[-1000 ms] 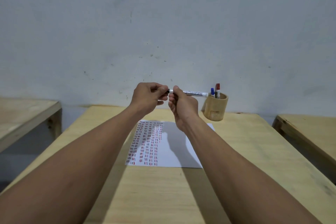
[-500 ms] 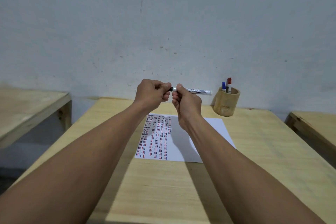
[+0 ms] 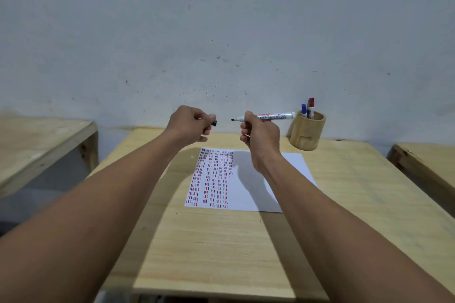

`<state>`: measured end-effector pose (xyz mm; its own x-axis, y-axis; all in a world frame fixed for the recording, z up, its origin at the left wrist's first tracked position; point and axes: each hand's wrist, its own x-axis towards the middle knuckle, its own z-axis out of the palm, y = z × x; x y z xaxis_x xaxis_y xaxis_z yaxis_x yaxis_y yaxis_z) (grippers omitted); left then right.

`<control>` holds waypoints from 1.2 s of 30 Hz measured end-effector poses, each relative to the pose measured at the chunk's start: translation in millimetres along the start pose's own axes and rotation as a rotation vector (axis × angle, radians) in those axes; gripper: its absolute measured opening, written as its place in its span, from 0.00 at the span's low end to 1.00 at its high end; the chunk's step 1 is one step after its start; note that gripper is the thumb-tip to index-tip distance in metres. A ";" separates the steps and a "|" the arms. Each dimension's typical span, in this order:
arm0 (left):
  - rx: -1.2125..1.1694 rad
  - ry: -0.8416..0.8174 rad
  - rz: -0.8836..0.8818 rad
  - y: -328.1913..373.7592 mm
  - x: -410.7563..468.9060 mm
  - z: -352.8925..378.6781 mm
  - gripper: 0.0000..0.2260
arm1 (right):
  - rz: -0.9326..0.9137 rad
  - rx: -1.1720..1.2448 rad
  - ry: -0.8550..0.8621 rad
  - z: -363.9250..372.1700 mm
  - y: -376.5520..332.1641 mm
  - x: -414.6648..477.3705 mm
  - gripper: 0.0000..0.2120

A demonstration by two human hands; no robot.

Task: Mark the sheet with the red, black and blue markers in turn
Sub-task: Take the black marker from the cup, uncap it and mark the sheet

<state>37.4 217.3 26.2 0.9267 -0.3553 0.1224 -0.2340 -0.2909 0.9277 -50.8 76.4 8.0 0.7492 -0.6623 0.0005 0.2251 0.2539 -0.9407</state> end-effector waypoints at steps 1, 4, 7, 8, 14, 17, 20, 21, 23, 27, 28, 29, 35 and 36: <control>0.137 0.010 0.035 -6.7 -0.9 -3.8 0.09 | 0.004 -0.027 -0.011 -1.8 -0.7 -0.4 0.08; 0.442 0.028 0.064 -26.6 -2.4 -6.8 0.05 | 0.023 -0.088 -0.049 -2.1 1.3 -4.8 0.07; 0.629 0.032 0.068 -41.8 -4.5 -5.4 0.07 | 0.032 -0.147 -0.081 -1.9 6.1 -10.6 0.06; 0.668 0.031 0.070 -46.9 -3.9 -5.3 0.06 | 0.031 -0.173 -0.086 -2.7 8.1 -12.0 0.06; 0.843 0.023 0.092 -68.4 -3.9 -2.2 0.07 | 0.018 -0.354 -0.124 -12.8 20.5 -15.7 0.07; 0.827 0.038 0.108 -74.5 -6.2 -2.2 0.13 | -0.025 -0.474 -0.123 -19.3 28.1 -16.2 0.10; 0.822 0.078 0.118 -77.2 -17.0 -1.5 0.19 | -0.093 -0.647 -0.098 -26.5 36.5 -17.6 0.09; 0.829 0.097 0.119 -78.9 -22.3 -1.1 0.19 | -0.102 -0.695 -0.084 -28.7 40.2 -19.1 0.09; 0.837 0.115 0.112 -84.6 -35.3 -0.7 0.18 | -0.104 -0.745 -0.064 -32.5 47.7 -22.9 0.08; 0.891 0.003 0.090 -101.2 -53.5 -3.7 0.18 | -0.128 -0.825 -0.049 -37.5 56.0 -30.3 0.09; 0.933 -0.041 0.075 -105.8 -54.9 -4.4 0.19 | -0.137 -0.842 -0.055 -37.3 56.0 -31.5 0.10; 0.963 -0.075 0.059 -109.2 -55.6 -5.0 0.20 | -0.145 -0.860 -0.064 -36.8 55.7 -32.8 0.09; 0.993 -0.141 0.041 -111.0 -58.4 -6.3 0.23 | -0.143 -0.901 -0.080 -35.9 56.5 -35.2 0.11; 0.996 -0.146 0.037 -111.1 -58.4 -6.3 0.23 | -0.141 -0.903 -0.078 -36.0 56.7 -35.1 0.11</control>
<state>11.1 276.0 -81.8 0.8844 -0.4652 0.0386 -0.4631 -0.8637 0.1989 -86.7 88.7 -57.5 0.7989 -0.5878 0.1279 -0.2299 -0.4948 -0.8381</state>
